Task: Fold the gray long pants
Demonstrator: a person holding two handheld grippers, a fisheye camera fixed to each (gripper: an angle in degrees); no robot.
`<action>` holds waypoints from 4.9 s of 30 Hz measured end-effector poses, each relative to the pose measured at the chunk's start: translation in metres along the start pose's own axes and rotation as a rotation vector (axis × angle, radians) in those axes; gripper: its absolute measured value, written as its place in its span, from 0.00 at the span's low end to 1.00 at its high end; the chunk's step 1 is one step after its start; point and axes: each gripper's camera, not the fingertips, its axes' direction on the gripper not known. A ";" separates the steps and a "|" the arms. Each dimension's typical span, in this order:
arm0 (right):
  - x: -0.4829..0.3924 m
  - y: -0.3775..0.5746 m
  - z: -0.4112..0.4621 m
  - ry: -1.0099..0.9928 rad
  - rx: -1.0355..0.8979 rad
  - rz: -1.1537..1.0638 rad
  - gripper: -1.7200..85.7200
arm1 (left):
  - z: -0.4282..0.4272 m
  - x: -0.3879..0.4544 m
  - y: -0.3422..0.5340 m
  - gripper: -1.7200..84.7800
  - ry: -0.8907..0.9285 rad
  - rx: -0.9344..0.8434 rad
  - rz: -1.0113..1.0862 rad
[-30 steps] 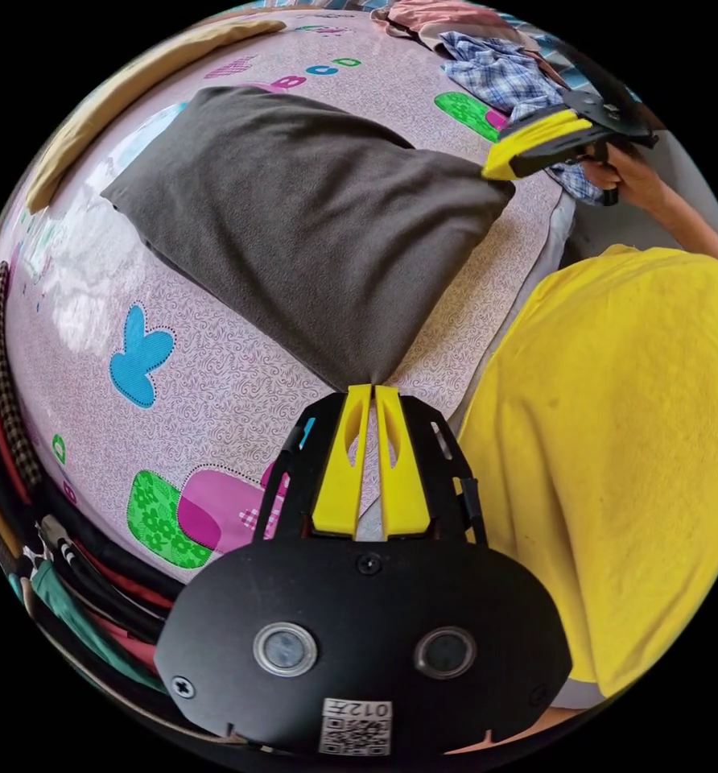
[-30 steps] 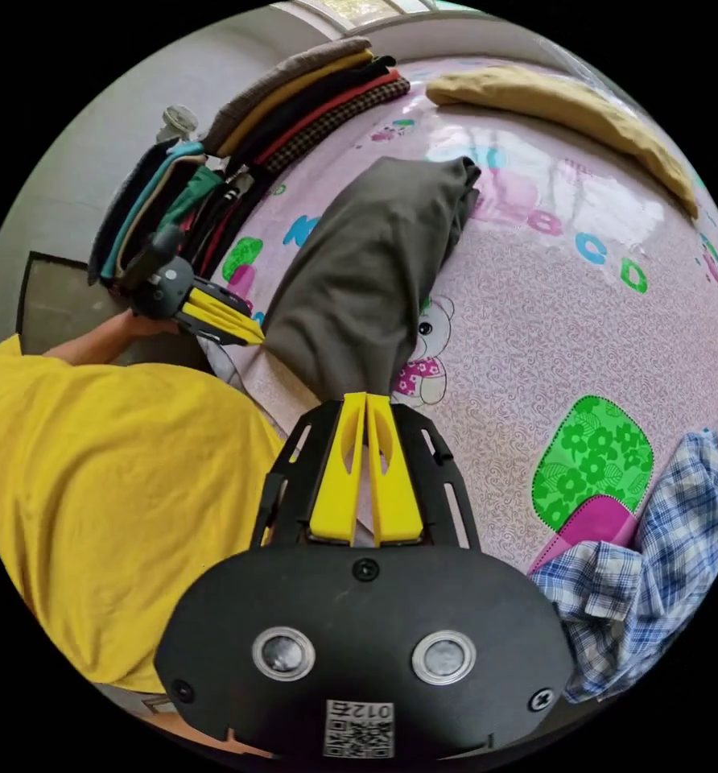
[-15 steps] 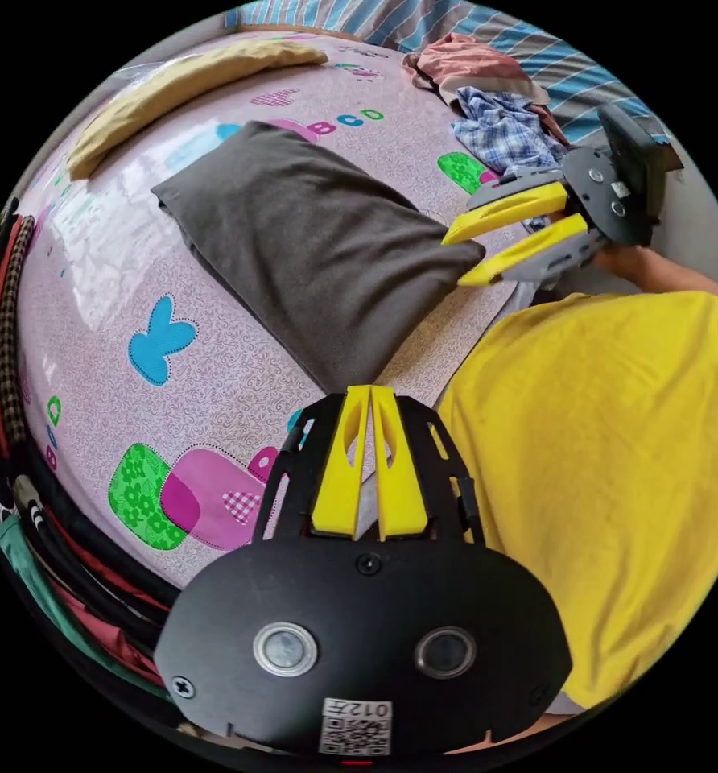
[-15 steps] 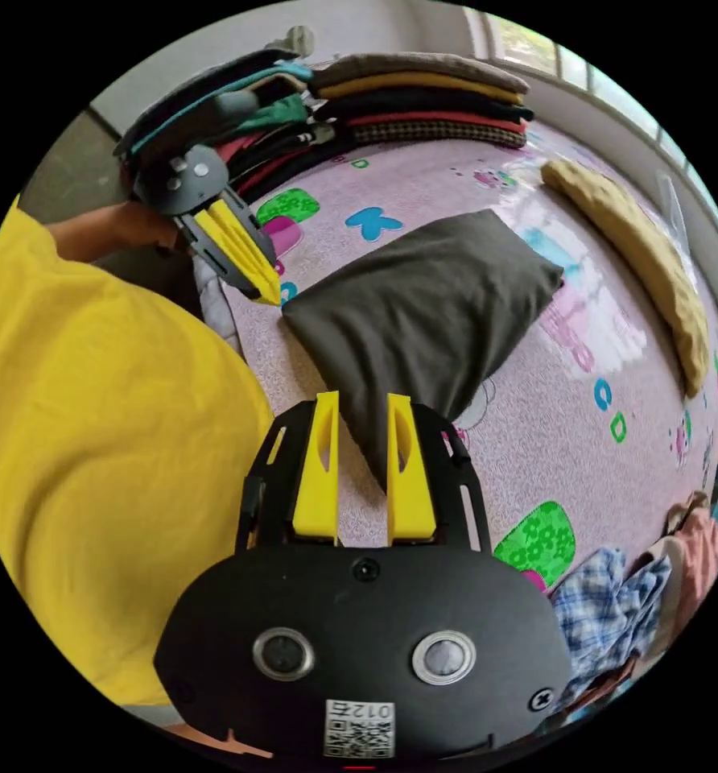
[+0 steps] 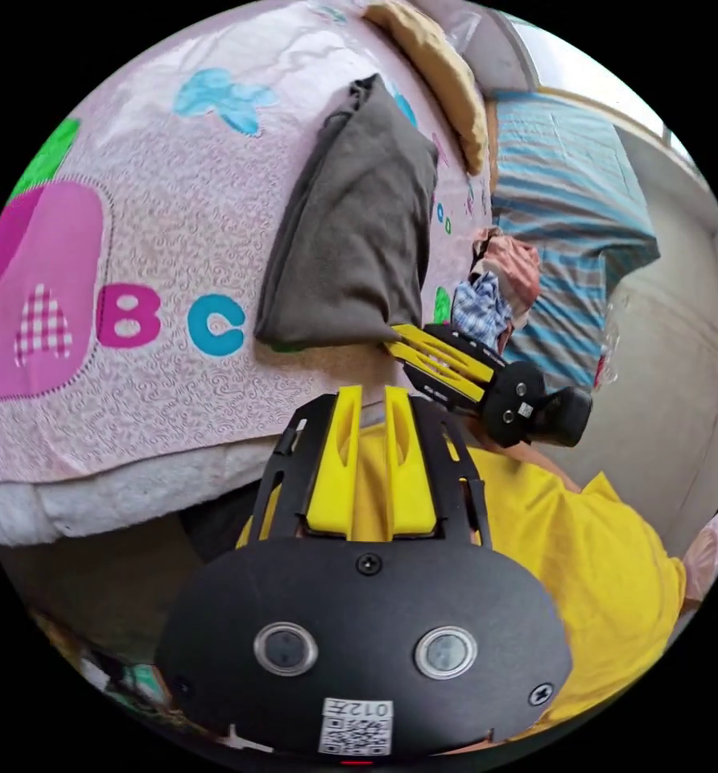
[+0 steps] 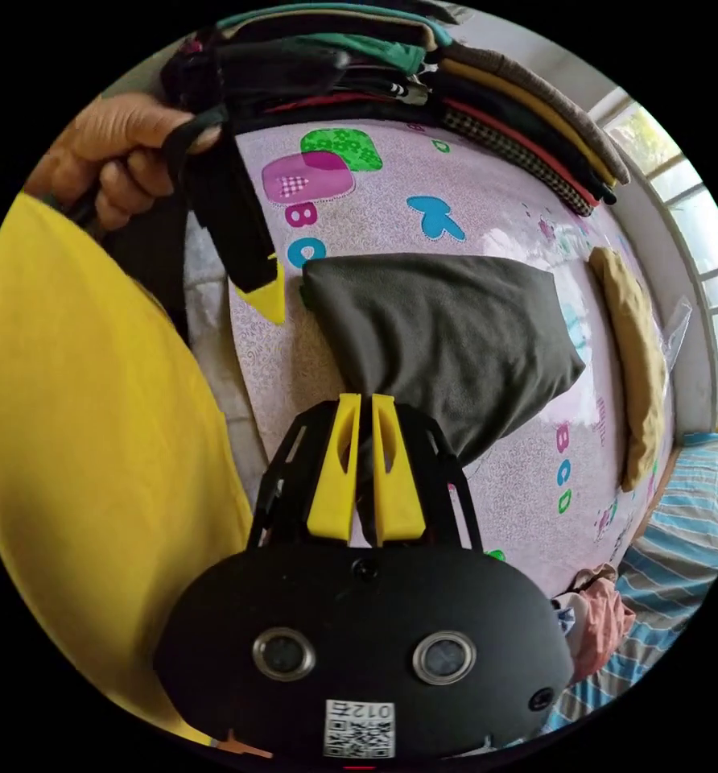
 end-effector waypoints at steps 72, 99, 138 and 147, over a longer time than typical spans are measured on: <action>0.174 -0.666 0.057 -1.191 0.613 0.327 0.09 | -0.849 0.478 0.076 0.05 0.300 0.951 -0.071; -0.048 -0.698 0.067 -0.943 0.638 -0.332 0.11 | -0.715 0.750 -0.021 0.13 -0.143 0.987 0.088; 0.044 -0.845 0.169 -0.886 0.537 -0.132 0.03 | -0.671 0.785 -0.187 0.03 -0.386 0.967 -0.043; 0.089 -0.852 0.129 -0.788 0.785 -0.113 0.03 | -0.591 0.896 -0.211 0.03 -0.687 0.960 0.116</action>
